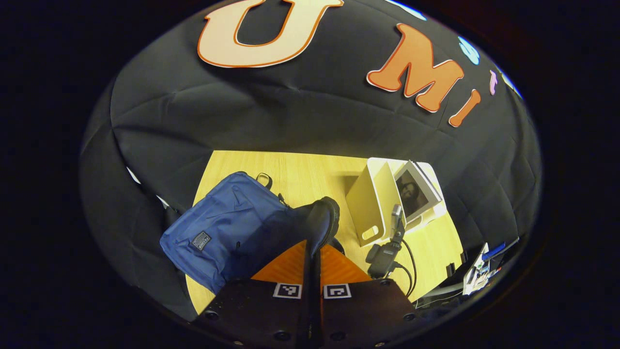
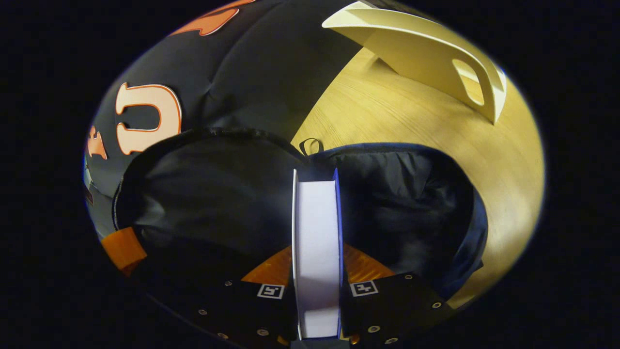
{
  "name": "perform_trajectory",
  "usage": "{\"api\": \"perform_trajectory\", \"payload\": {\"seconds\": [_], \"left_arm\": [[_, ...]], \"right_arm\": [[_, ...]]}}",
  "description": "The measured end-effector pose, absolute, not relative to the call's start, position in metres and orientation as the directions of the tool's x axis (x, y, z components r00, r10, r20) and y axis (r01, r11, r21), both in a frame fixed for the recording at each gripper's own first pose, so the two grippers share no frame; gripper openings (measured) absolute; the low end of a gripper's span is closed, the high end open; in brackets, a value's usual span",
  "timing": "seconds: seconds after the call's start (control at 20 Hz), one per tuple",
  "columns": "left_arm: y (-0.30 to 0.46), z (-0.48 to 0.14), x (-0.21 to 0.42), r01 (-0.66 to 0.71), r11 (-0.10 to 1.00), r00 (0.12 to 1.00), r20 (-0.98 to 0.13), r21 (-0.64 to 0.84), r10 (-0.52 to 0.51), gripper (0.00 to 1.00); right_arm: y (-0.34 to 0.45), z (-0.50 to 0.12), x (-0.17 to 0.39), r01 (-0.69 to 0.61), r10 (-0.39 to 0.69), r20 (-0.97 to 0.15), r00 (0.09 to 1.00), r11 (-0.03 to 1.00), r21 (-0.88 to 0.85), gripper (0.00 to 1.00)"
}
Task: Open the schoolbag, grab two books from the bookshelf and put them into the schoolbag.
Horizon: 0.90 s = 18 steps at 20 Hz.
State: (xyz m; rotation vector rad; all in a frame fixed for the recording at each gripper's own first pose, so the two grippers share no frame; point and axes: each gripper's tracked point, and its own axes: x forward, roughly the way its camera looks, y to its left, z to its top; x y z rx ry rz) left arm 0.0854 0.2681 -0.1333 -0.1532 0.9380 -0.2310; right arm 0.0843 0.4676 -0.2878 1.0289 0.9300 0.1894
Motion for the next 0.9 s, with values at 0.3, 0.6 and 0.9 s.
{"api": "perform_trajectory", "payload": {"seconds": [0.3, 0.6, 0.9], "left_arm": [[0.266, -0.133, 0.084, 0.13, 0.968, 0.573, -0.78, -0.215, -0.25, 0.02], [0.267, -0.134, 0.084, 0.124, 0.971, 0.582, -0.777, -0.207, -0.24, 0.02], [0.267, -0.14, 0.082, 0.105, 0.974, 0.585, -0.78, -0.199, -0.222, 0.02]], "right_arm": [[0.478, -0.301, 0.088, 0.322, 0.558, -0.588, 0.585, 0.505, 0.801, 0.39], [0.454, -0.285, 0.07, 0.3, 0.582, -0.618, 0.529, 0.553, 0.777, 0.74], [0.391, -0.262, 0.061, 0.144, 0.494, -0.655, 0.572, 0.725, 0.673, 0.85]]}}
